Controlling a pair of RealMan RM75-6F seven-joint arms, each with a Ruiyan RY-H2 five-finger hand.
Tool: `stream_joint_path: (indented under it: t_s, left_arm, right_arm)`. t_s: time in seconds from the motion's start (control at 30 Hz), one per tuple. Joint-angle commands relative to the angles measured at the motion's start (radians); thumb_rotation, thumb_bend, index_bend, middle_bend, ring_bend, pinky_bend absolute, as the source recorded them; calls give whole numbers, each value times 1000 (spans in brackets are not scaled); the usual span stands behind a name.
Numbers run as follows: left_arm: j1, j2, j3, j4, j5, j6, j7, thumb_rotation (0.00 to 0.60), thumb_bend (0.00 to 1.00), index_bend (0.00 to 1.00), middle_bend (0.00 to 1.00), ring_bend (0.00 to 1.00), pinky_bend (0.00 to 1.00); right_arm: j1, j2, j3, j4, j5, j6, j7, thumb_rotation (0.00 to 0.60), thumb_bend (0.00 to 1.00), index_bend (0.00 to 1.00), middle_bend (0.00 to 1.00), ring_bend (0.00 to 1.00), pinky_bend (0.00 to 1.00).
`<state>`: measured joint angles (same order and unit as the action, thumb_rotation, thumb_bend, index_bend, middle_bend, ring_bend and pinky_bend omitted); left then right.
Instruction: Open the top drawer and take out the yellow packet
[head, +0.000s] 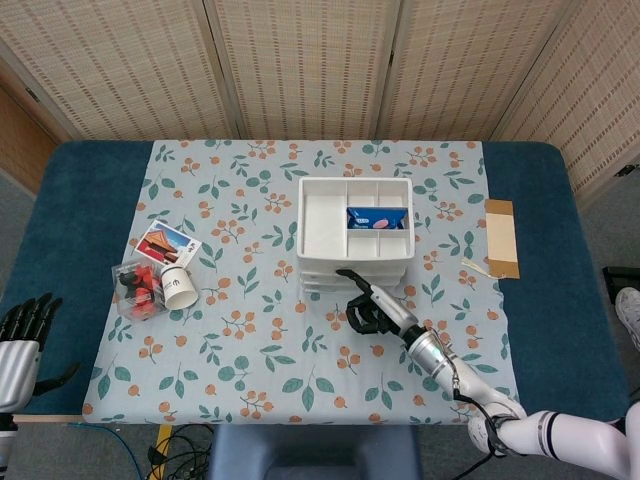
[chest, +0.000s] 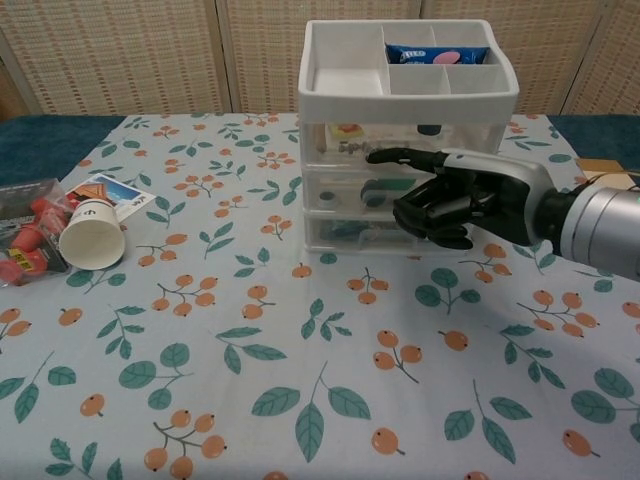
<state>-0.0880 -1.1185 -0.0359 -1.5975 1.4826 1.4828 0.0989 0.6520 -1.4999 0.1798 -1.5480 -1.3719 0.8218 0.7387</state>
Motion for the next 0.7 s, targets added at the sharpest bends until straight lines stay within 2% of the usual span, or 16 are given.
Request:
stream_joint_path:
  t_s: [0.03, 0.53, 0.7]
  left_arm:
    - [1, 0, 0, 1, -1, 0, 0, 600, 187, 69, 62, 29, 74]
    - [2, -2, 2, 2, -2, -4, -2, 600, 188, 69, 62, 29, 74]
    - [2, -5, 4, 2, 1, -5, 0, 600, 187, 69, 62, 29, 74]
  right_arm:
    - [-4, 4, -7, -5, -7, 6, 3, 600, 597, 60, 756, 929, 878]
    - [-32, 15, -70, -37, -62, 46, -3, 600, 597, 60, 755, 929, 878]
    - [-52, 33, -92, -60, -68, 75, -60, 600, 597, 1, 753, 929, 878]
